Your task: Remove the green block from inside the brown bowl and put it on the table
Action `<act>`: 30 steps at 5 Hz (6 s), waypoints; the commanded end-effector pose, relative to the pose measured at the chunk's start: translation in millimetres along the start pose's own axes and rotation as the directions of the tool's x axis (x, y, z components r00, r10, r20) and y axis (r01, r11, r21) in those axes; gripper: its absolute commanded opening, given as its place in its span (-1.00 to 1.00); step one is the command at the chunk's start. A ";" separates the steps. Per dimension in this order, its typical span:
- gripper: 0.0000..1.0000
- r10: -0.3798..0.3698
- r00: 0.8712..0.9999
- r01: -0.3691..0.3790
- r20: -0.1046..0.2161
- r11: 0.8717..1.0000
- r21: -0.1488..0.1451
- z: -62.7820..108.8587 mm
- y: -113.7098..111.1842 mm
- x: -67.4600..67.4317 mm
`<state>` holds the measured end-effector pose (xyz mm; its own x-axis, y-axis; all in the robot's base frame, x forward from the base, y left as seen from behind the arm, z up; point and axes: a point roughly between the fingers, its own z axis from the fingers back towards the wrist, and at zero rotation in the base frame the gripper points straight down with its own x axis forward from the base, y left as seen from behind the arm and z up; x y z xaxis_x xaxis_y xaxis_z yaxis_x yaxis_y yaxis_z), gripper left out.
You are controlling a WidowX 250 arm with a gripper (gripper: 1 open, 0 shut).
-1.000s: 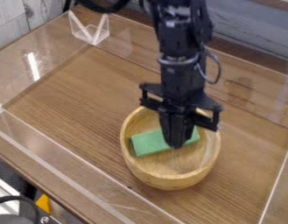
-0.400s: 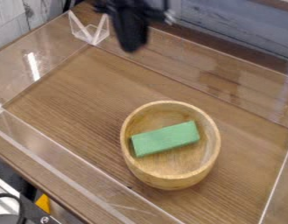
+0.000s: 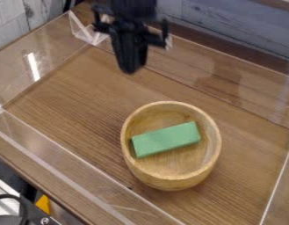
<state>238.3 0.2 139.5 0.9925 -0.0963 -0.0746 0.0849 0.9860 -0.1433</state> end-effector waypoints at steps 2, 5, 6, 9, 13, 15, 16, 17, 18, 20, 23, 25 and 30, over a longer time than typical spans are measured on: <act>1.00 -0.137 0.990 0.138 -0.010 0.989 0.054 -17.0 -2.3 8.4; 1.00 -0.211 0.977 0.212 -0.023 0.974 0.073 -42.5 -5.2 11.5; 1.00 -0.240 0.970 0.242 -0.027 0.967 0.081 -57.8 -17.0 19.1; 1.00 -0.221 0.975 0.223 -0.030 0.970 0.093 -66.6 -29.6 28.9; -1.00 -0.347 0.937 0.350 -0.047 0.932 0.089 -67.7 -22.4 33.0; -1.00 -0.238 0.971 0.236 0.009 0.967 0.091 -43.1 -15.2 30.8; -1.00 -0.148 0.988 0.143 0.045 0.985 0.097 -31.6 2.3 31.2; -1.00 -0.097 0.994 0.090 0.056 0.990 0.112 -22.0 45.2 14.5; -1.00 -0.074 0.995 0.065 0.066 0.989 0.131 -18.9 92.9 -7.8; -1.00 -0.156 0.986 0.146 0.060 0.978 0.151 -53.2 96.6 -3.1; -1.00 -0.249 0.967 0.235 0.061 0.955 0.181 -81.4 96.4 8.2; -1.00 -0.223 0.972 0.206 0.079 0.961 0.185 -80.1 95.9 1.6; -1.00 -0.296 0.951 0.273 0.088 0.939 0.209 -78.0 93.4 -4.2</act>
<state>226.5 77.1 35.3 0.9276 -0.3733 0.0125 0.3731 0.9277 0.0137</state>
